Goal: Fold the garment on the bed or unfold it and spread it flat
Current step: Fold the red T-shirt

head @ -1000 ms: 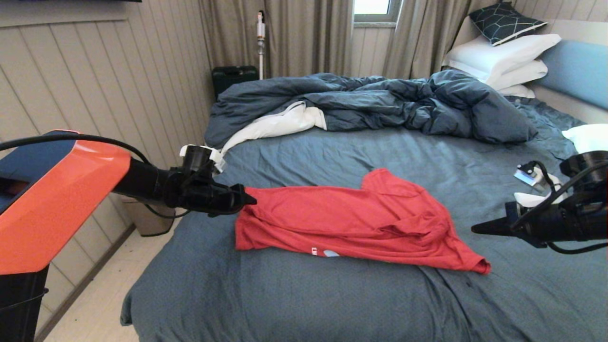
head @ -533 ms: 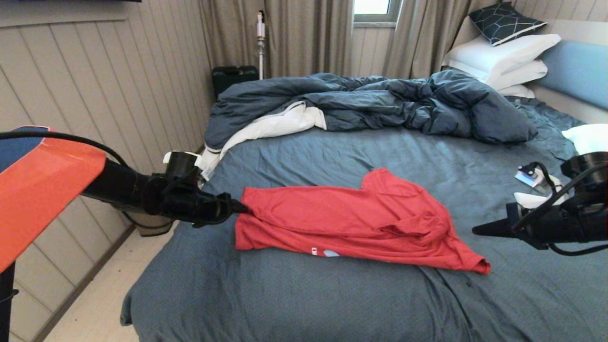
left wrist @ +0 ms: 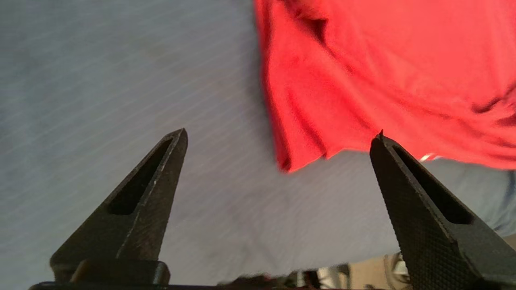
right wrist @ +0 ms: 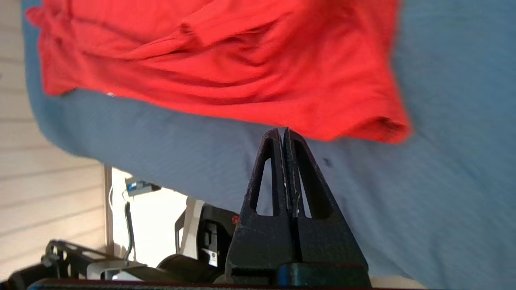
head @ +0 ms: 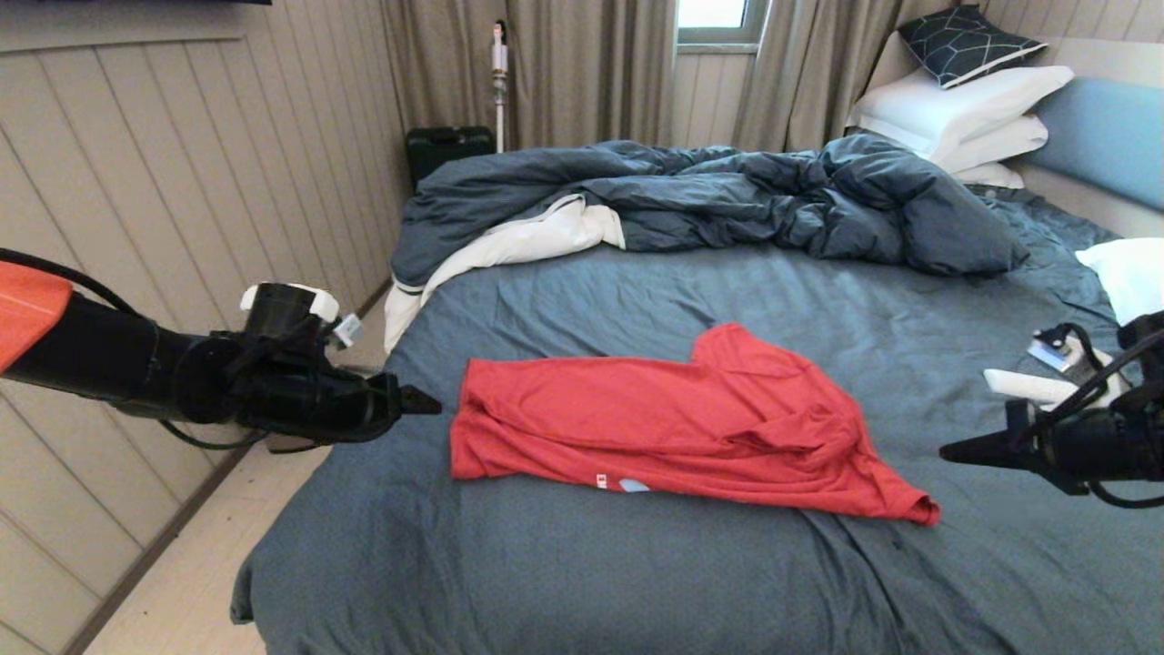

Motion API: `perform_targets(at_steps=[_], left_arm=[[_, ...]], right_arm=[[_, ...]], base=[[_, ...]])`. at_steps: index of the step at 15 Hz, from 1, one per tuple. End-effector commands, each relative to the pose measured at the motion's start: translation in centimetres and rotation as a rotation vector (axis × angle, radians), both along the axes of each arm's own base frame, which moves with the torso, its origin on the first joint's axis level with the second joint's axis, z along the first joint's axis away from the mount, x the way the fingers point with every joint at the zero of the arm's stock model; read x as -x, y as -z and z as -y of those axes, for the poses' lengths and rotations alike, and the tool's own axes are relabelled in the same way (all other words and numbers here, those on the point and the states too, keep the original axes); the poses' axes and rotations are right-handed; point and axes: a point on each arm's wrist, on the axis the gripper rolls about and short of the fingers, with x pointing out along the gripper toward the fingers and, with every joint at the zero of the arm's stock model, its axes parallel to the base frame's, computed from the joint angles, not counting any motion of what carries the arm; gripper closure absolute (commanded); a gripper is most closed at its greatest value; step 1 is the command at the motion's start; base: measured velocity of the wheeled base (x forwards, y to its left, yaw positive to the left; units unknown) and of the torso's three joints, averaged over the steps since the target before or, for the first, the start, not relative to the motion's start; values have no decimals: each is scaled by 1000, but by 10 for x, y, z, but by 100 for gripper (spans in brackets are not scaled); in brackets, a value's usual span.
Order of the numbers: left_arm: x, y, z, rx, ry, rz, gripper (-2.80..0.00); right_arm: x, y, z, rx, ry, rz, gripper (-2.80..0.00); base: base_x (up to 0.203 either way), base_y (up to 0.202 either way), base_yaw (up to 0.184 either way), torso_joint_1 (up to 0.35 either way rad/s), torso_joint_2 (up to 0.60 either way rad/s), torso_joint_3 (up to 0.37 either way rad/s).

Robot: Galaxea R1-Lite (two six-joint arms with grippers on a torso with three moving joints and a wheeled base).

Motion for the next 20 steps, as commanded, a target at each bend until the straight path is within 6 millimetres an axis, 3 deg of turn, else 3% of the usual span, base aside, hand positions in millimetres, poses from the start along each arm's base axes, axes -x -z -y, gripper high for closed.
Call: perform_targets(at_steps=[1,3,8,9,16,19,20], left_arm=[[5,-3,-4,-7,-1,7,-280],[1,9,-5,-30,-15,-28,-280],[0,3,-9,-32,-21,-13,-280],[1,3,-10,-41,-13,-11,0],[-16,23,-7,-125,-1,-55,0],[-16,22,-6,-121,0,-54,-10],[-16,22,-5,-116,2,-53,-280]], right_arm=[[2,2,10,0,29,-4,0],[3,6,14,-5,43,-16,0],[6,10,19,-2,53,-25,0],[7,10,19,-1,51,-25,0],[5,10,19,2,47,-17,0],[3,13,20,-1,48,-27,0],[2,16,21,-5,48,-35,0]], base=[[0,0,0,0,0,0],[0,0,0,0,0,0],[0,0,0,0,0,0],[0,0,0,0,0,0],[0,0,0,0,0,0],[0,0,0,0,0,0],[0,0,0,0,0,0]])
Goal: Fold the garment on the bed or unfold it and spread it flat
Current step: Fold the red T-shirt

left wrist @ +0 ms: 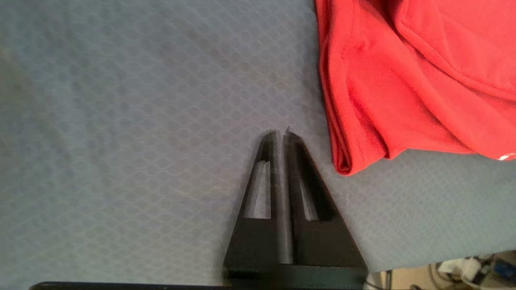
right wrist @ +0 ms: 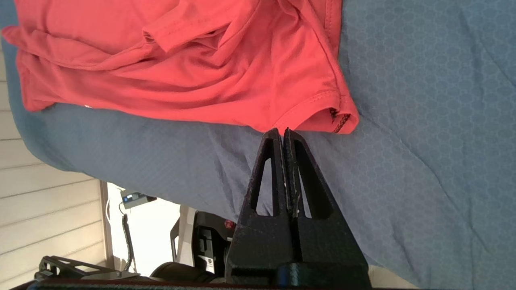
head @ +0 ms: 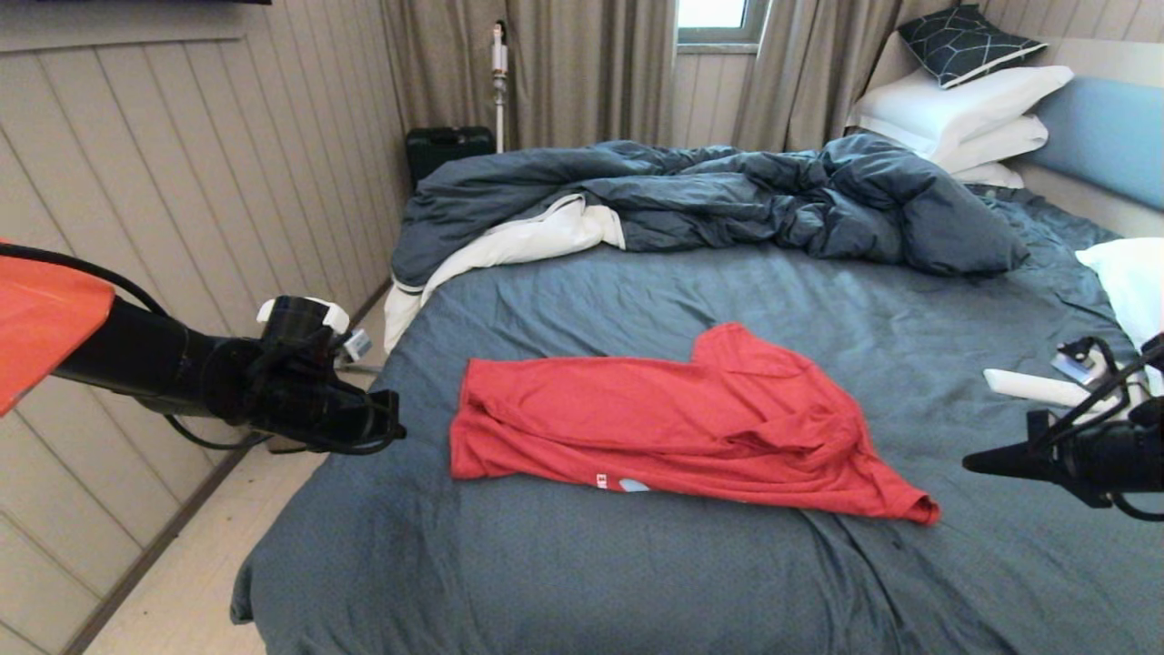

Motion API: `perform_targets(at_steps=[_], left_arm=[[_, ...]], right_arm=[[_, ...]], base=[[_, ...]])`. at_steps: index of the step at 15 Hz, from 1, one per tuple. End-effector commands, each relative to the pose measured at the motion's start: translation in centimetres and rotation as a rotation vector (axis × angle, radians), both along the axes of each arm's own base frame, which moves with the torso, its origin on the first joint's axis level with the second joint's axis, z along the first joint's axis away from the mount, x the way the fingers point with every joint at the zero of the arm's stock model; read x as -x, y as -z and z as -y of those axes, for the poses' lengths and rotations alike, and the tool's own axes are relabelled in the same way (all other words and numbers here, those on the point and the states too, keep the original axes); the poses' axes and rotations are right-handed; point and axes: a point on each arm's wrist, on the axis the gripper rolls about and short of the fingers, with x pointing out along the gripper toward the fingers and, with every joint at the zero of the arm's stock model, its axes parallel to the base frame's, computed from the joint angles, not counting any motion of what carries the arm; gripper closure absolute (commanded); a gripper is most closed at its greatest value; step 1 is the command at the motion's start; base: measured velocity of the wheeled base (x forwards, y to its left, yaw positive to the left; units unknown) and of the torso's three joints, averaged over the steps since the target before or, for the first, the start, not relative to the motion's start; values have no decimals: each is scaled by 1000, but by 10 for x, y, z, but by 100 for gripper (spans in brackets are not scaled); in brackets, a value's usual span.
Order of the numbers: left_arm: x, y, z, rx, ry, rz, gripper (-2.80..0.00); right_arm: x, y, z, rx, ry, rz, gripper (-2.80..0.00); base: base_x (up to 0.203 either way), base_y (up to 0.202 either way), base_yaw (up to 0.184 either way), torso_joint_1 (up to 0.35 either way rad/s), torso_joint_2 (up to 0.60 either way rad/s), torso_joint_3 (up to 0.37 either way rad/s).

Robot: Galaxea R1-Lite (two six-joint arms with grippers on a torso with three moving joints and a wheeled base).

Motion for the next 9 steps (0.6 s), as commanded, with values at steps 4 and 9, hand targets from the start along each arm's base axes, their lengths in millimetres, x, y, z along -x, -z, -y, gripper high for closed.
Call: perform_targets(at_steps=[4,9], left_arm=[[-7,7,21,13,53,-6,-280],[-25,29,39,23,66,-40,-280]], right_arm=[[-7,4,-1,3,-24,-4,-280],[-30,22,6,21,-19,-58,-280]], base=[[0,0,0,0,0,0],[0,0,0,0,0,0]])
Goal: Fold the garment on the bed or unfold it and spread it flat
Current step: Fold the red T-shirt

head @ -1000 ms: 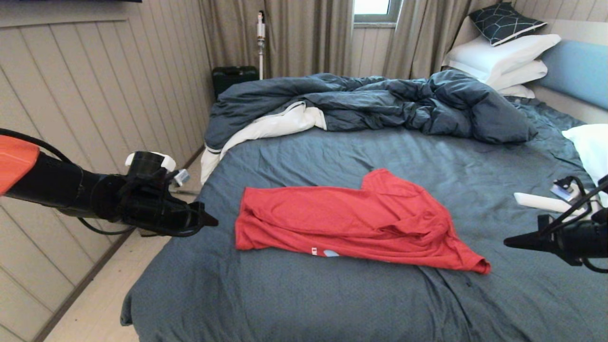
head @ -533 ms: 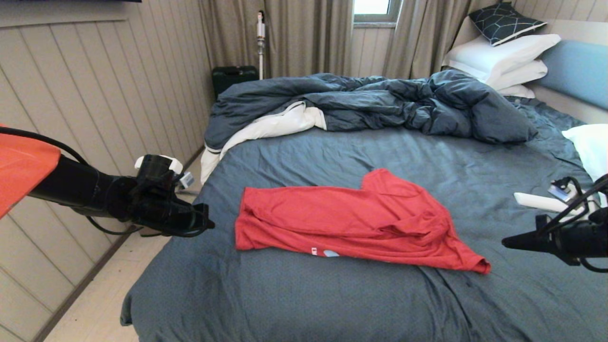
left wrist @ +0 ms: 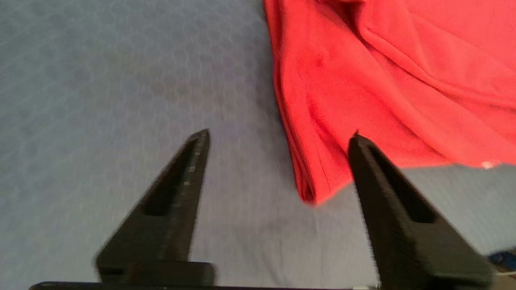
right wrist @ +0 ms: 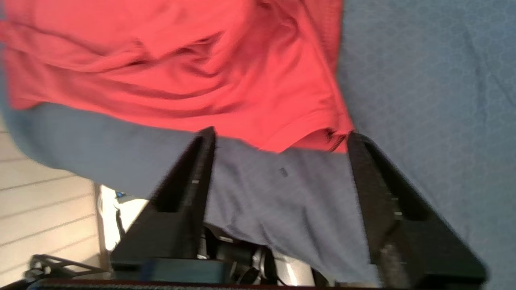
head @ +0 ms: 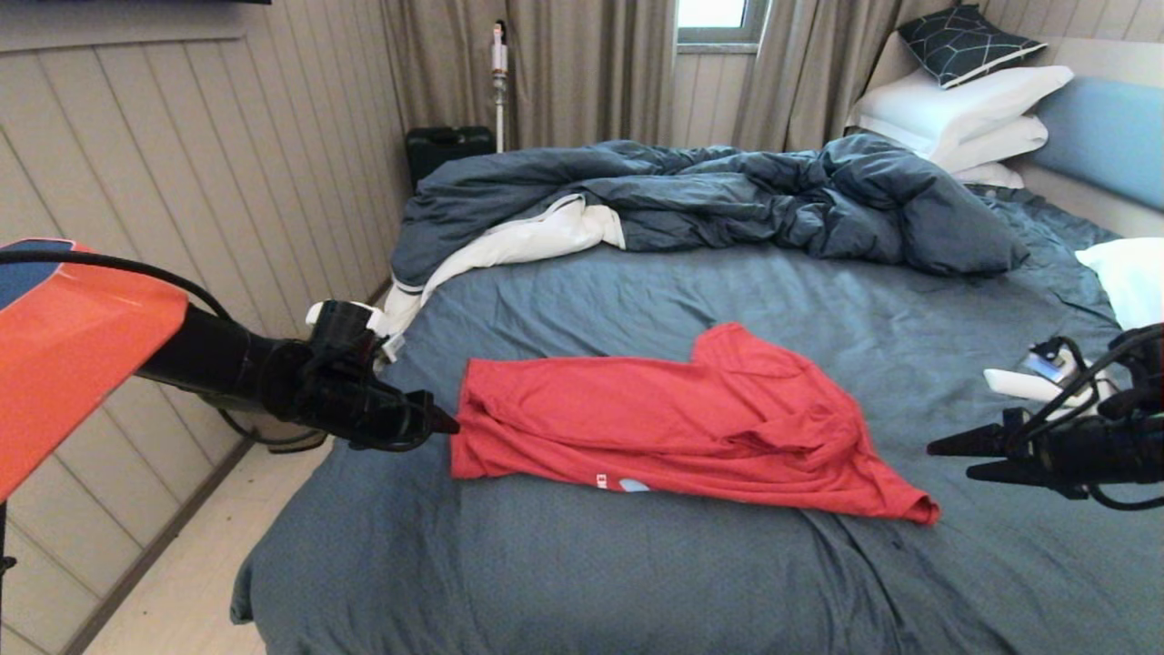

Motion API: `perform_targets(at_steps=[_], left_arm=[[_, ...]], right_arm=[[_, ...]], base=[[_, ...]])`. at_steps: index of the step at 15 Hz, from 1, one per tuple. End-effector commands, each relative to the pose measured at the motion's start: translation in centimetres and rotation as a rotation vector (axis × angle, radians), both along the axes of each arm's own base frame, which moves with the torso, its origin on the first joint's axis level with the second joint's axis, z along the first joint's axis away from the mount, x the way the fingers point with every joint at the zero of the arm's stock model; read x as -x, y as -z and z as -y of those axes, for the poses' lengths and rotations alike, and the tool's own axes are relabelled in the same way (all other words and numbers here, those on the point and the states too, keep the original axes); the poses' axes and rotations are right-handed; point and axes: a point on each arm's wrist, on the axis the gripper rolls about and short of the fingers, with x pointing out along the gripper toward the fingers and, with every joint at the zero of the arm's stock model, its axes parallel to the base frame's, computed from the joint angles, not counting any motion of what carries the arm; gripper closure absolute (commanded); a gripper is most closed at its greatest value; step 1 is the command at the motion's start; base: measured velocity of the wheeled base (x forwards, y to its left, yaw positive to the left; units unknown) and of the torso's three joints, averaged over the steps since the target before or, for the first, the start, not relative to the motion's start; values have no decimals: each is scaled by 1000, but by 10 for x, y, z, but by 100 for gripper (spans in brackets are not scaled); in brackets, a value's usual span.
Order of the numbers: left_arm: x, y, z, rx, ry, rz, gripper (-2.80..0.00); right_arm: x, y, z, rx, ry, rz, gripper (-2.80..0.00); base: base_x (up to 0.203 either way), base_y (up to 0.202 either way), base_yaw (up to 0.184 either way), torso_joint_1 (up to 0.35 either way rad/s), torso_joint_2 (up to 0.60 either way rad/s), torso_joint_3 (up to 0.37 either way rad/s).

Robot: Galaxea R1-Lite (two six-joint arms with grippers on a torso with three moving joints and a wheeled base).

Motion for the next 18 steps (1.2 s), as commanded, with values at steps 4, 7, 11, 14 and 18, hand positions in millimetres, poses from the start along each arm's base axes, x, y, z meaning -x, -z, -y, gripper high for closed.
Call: perform_targets(at_steps=[4,7,11,14,18], left_arm=[[-17,28,6,-11,3,-39,-280],[-21,28,16,-4,22,-30,-280],[-24,26,30,16,31,-22,-280],[-15,20,34,26,33,-27,-280],[-11,26,34,28,24,-58,-280]], right_arm=[[-22,18,6,13,0,-45,-280],[-27,28,8,5,1,-68,-280],[-34,34,12,1,1,-76,-280],[-38,35,6,0,-18,-76,-280],[-46,45,-2,-5,-45,-103,-280]], base=[[0,0,0,0,0,0],[0,0,0,0,0,0],[0,0,0,0,0,0],[0,0,0,0,0,0],[0,0,0,0,0,0]])
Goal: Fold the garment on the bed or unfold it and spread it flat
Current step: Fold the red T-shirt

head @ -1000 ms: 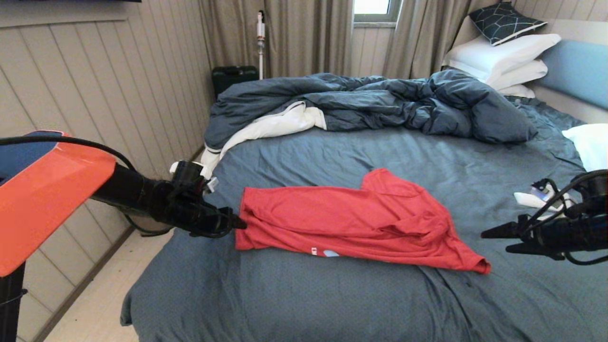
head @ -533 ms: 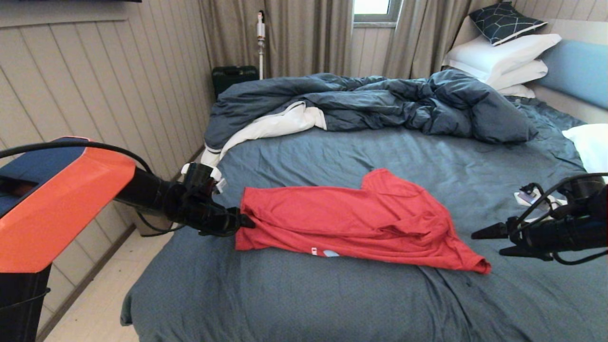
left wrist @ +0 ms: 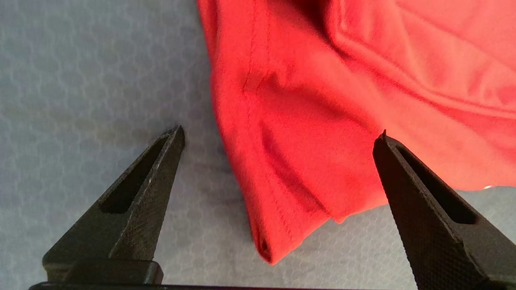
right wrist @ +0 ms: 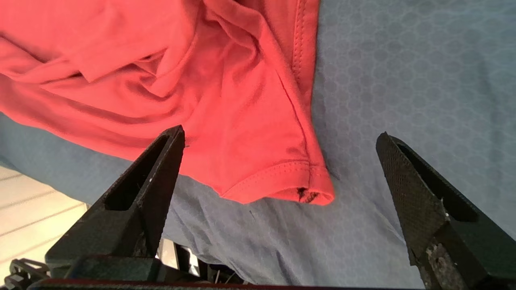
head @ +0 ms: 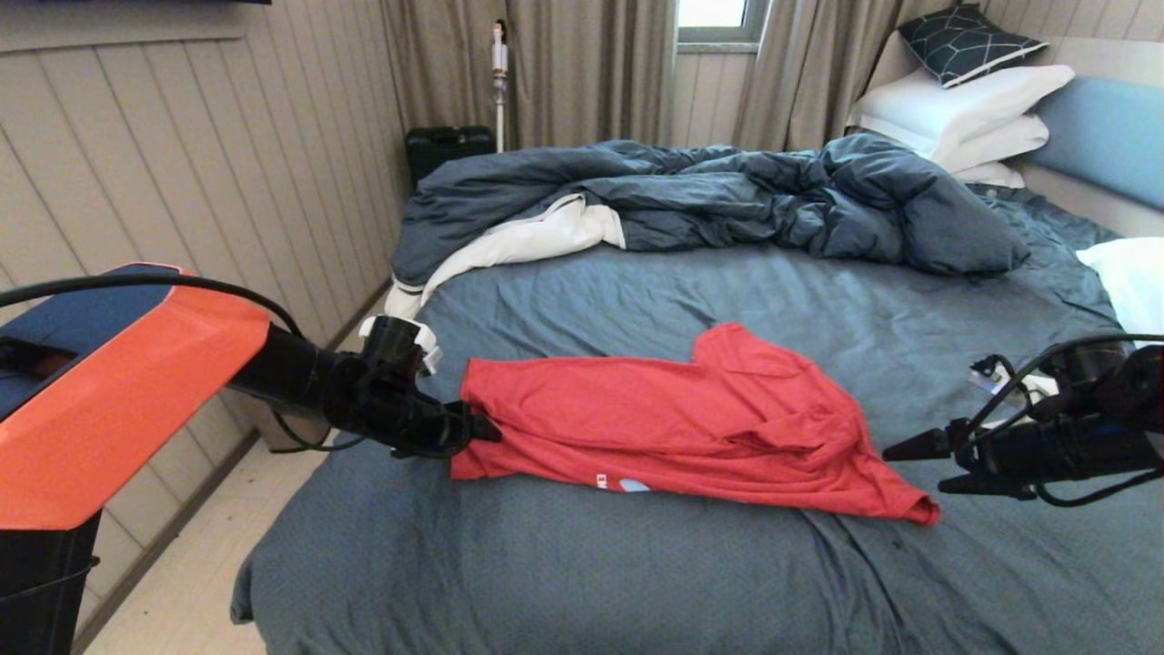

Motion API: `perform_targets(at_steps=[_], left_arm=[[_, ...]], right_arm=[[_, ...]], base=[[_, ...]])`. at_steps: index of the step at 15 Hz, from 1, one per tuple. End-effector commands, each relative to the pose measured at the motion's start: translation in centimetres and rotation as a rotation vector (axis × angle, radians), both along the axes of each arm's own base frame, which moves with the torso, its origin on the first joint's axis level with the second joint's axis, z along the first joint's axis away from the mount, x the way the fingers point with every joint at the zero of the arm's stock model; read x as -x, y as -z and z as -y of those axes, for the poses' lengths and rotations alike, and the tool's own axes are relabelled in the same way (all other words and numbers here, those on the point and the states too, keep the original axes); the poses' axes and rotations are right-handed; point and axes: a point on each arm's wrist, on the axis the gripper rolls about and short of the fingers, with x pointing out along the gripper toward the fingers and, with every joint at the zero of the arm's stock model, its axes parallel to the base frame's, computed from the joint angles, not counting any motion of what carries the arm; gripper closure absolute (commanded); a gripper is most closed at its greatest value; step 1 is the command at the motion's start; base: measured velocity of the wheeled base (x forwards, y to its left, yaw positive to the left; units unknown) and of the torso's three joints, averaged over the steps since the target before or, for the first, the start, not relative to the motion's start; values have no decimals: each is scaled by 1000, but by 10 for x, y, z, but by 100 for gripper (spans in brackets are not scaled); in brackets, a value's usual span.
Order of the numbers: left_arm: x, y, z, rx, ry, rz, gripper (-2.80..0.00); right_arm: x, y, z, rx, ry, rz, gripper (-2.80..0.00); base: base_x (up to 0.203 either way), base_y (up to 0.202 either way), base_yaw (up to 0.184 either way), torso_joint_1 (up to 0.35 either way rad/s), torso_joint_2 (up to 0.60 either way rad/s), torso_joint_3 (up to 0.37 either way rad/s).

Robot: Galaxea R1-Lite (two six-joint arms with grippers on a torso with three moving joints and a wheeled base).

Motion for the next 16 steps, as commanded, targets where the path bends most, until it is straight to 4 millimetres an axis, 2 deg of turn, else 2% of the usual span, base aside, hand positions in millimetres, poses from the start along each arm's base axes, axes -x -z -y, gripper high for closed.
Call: perform_targets(at_steps=[1,7,13,14,16], left_arm=[[3,1,-1,2,-4,-12,-280],[4,1,9,14,3,-15,-280],[3,0,11,22,3,-10,-280],[3,0,11,22,3,-10,-280],[3,0,11,23,1,-11,-280]], right_arm=[[-7,9,-5,-4,-18,-23,-280],[-21,16,-24,0,-71,-40,-280],[-32,23,-25,27,-66,-54,-280],[-33,23,-25,27,-66,-54,0],[-34,25,-24,26,-66,-55,0]], base=[[0,0,0,0,0,0],[0,0,0,0,0,0],[0,0,0,0,0,0],[0,0,0,0,0,0],[0,0,0,0,0,0]])
